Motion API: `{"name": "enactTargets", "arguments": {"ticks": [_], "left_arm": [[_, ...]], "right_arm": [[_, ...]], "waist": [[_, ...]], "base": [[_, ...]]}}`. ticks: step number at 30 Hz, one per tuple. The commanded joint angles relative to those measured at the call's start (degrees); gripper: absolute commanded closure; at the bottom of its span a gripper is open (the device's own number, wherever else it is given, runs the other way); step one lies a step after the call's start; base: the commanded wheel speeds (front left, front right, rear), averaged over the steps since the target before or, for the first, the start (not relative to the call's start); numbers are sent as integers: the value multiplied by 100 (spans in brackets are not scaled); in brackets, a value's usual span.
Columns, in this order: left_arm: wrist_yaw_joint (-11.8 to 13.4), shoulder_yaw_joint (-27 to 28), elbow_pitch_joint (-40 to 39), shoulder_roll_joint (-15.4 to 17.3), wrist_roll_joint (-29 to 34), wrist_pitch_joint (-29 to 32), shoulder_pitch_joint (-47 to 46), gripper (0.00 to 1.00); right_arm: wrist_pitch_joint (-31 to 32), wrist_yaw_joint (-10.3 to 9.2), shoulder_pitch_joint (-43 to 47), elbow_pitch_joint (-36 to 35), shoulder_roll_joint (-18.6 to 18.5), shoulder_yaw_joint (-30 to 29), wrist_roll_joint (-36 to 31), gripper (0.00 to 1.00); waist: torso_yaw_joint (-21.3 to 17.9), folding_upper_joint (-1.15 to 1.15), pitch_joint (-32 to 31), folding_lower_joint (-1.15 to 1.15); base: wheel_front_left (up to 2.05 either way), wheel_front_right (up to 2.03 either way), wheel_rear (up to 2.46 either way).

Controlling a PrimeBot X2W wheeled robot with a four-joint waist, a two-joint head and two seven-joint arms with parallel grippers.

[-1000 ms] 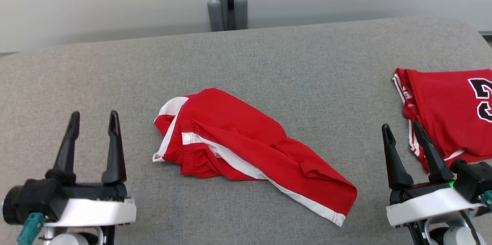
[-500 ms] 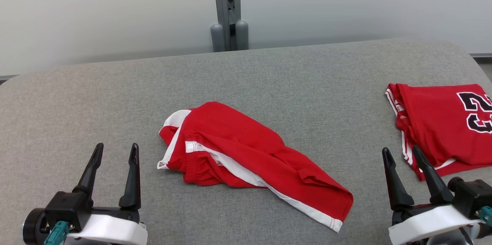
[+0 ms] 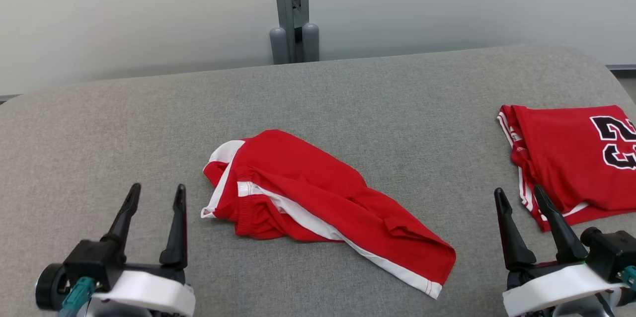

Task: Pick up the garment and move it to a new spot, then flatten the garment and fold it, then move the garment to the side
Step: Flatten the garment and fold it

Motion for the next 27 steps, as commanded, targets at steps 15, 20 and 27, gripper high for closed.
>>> {"name": "enactTargets", "arguments": {"ticks": [15,20,27], "left_arm": [[-1228,-579,1334,-33,-1136,1793,-1259,0],[-1378,-496,1883,33,-1282,1891,-1534,0],[-1525,-452,2232,46,-1417,1834,-1663,49]], "right_arm": [[-106,11,-228,151,-33,206,124,0],[-199,11,-274,259,-35,240,165,0],[-325,11,-329,364,-34,205,209,0]], "waist": [[-521,0,419,0],[-721,0,593,0],[-797,0,698,0]], "base": [[0,0,0],[0,0,0],[0,0,0]]}}
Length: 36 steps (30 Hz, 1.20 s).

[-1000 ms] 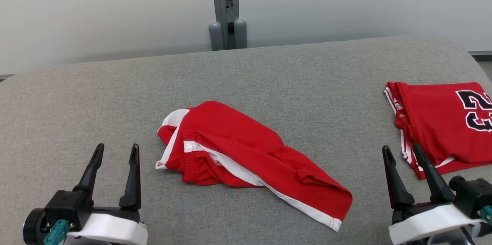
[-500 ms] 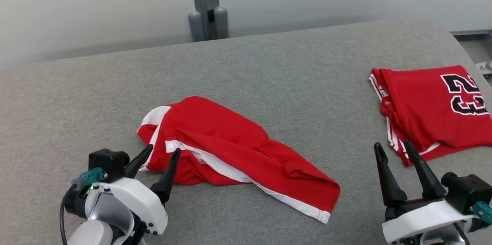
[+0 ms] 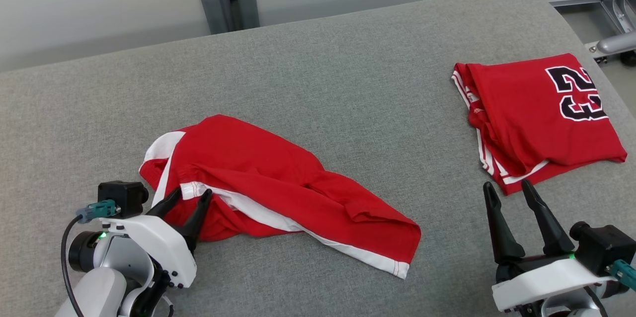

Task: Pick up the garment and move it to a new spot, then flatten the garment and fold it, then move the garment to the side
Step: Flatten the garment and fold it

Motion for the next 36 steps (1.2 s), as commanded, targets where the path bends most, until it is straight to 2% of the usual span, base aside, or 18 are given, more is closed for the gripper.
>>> {"name": "enactTargets", "arguments": {"ticks": [1,2,6,12,16,23,24,25,26,31,36], "left_arm": [[-42,13,11,60,26,-57,-120,69],[-53,8,21,62,37,-76,-134,100],[-48,-35,-21,96,101,-145,-140,100],[-28,-96,-178,124,183,-166,-166,100],[-11,-101,-262,153,195,-179,-196,100],[-13,-114,-346,171,209,-221,-287,100],[-14,-115,-362,161,207,-234,-287,100],[-19,-114,-389,156,204,-254,-281,100],[-17,-102,-425,153,203,-294,-276,100],[-3,-42,-725,208,155,-365,-244,100],[31,81,-1286,344,177,-469,-210,100]], "right_arm": [[-47,11,-70,29,-33,-38,6,0],[-38,11,-65,43,-33,-43,11,0],[51,11,16,60,-32,25,-45,0],[493,11,484,156,-41,622,-276,0],[671,11,694,337,-66,1074,-183,0],[754,11,409,809,-62,1546,54,0],[738,11,344,909,-68,1585,74,40],[724,11,269,1008,-68,1607,120,63],[708,11,202,1091,-63,1623,142,100],[359,11,-87,1093,-51,1464,281,100],[-44,11,-344,531,-46,1034,482,100]], "waist": [[7,0,13,0],[13,0,19,0],[55,0,46,0],[167,0,114,0],[201,0,171,0],[246,0,280,0],[259,0,290,0],[273,0,306,0],[285,0,318,0],[359,0,393,0],[388,0,444,0]], "base": [[0,0,0],[0,0,0],[0,0,0],[0,0,0],[0,0,0],[0,0,0],[0,0,0],[0,0,0],[0,0,0],[0,0,0],[0,0,0]]}}
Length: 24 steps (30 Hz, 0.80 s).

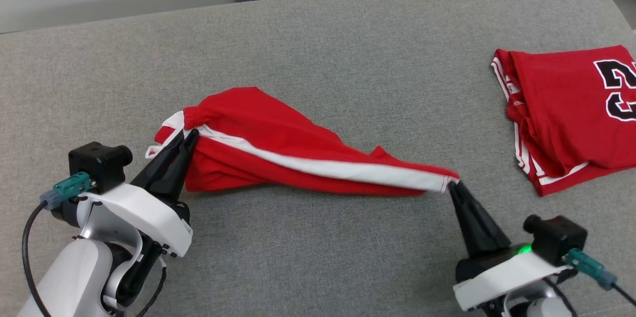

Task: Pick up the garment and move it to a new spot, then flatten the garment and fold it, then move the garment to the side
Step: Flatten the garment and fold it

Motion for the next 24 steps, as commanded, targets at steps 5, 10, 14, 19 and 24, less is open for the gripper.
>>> {"name": "enactTargets", "arguments": {"ticks": [5,10,14,19,24], "left_arm": [[101,133,-732,194,77,-14,-54,100],[200,241,-1425,338,218,-38,-212,100],[310,344,-1961,398,346,-71,-335,100],[500,441,-2707,464,552,-67,-491,100],[627,477,-3074,503,630,2,-468,100]], "right_arm": [[-245,11,-460,-882,-102,-432,208,100],[-355,11,-960,-1657,-200,-757,246,100],[-345,11,-1375,-2200,-195,-961,176,100],[-159,11,-1722,-2904,-162,-1156,44,100],[18,11,-1743,-3195,-110,-1237,11,100]], "waist": [[38,0,-38,0],[84,0,-128,0],[147,0,-224,0],[262,0,-344,0],[315,0,-348,0]], "base": [[0,0,0],[0,0,0],[0,0,0],[0,0,0],[0,0,0]]}}
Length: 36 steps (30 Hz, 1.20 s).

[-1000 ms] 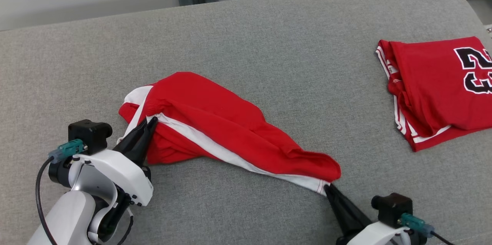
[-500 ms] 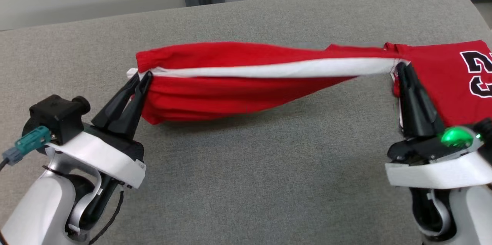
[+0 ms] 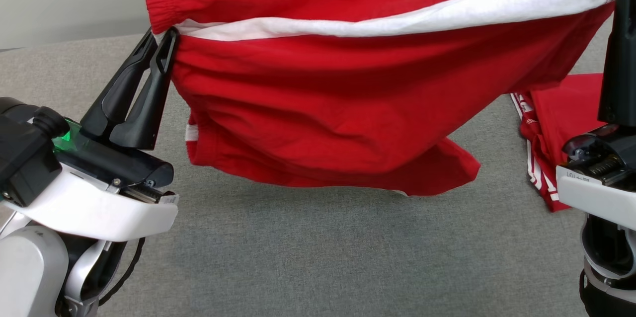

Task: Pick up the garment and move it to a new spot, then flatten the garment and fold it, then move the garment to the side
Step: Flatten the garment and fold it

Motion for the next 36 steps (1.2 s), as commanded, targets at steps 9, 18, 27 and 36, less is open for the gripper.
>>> {"name": "enactTargets", "arguments": {"ticks": [9,18,27,36], "left_arm": [[-106,-78,578,-77,110,-1,-839,100],[-655,-228,3192,-598,217,-424,-3383,100],[-1057,-629,5856,-1059,586,-1620,-5377,100],[-1152,-1038,6364,-1314,276,-2039,-4643,100]], "right_arm": [[147,11,-803,766,-161,33,39,100],[-254,8,-3251,3199,-682,653,206,100],[-715,7,-5315,5627,-645,1219,293,100],[-760,7,-4655,6077,-549,1805,820,100]], "waist": [[23,0,185,0],[115,0,781,0],[149,0,1255,0],[154,0,1519,0]], "base": [[0,0,0],[0,0,0],[0,0,0],[0,0,0]]}}
